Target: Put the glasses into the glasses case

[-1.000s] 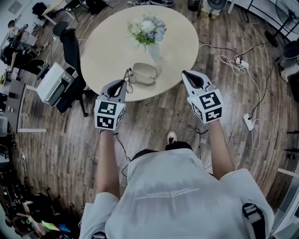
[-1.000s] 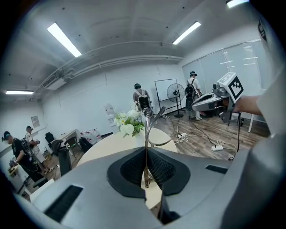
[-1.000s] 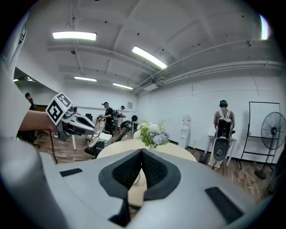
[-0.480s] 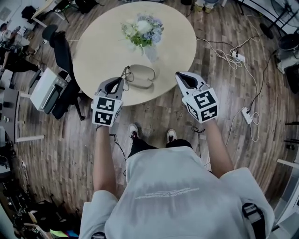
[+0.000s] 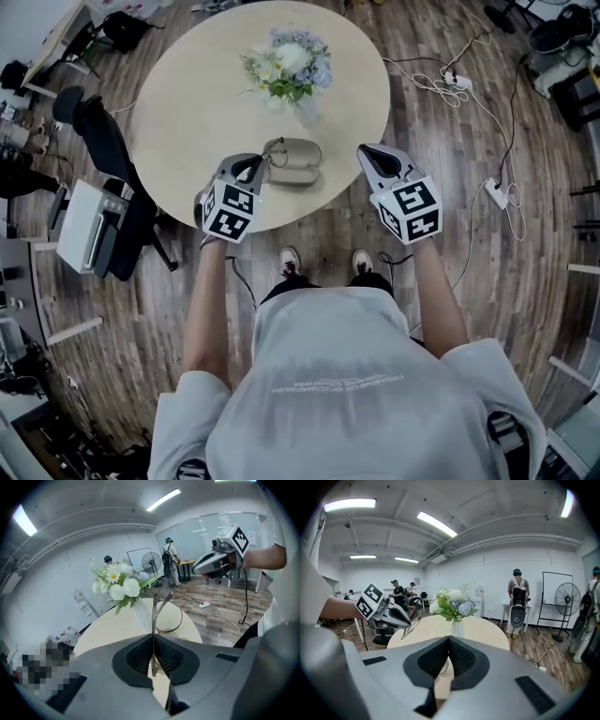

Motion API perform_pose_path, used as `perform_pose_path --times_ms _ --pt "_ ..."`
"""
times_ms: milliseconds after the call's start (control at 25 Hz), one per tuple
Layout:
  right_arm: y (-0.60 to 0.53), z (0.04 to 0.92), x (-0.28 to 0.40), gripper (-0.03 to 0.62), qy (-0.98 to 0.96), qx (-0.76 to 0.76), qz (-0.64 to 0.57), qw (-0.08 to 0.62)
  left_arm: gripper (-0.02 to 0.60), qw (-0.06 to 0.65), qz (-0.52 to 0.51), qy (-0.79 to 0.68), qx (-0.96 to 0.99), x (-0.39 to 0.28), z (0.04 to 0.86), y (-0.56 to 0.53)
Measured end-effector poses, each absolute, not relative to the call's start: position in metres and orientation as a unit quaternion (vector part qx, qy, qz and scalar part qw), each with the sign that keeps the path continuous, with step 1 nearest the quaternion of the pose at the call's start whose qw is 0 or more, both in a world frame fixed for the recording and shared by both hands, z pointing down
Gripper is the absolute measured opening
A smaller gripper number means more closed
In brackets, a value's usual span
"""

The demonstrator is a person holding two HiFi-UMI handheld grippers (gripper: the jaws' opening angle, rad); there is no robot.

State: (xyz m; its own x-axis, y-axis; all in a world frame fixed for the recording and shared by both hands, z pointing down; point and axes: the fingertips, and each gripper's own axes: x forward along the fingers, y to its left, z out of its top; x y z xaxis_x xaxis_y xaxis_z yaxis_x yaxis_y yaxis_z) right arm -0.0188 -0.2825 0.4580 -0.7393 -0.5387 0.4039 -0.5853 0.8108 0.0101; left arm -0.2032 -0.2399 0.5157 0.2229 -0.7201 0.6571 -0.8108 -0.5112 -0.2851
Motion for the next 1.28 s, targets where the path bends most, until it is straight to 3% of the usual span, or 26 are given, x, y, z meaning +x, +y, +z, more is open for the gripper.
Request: perform_pose_path --times_ms 800,1280 --pt "-0.265 0.477 -0.014 0.002 -0.892 0.377 0.079 0.239 0.017 0.051 0.468 -0.339 0.815 -0.186 0.640 -0.268" --pt "-0.253 0.486 -0.008 0.002 -0.886 0.382 0.082 0.249 0.017 0.047 0.500 -0.299 0.811 -0.181 0.671 -0.259"
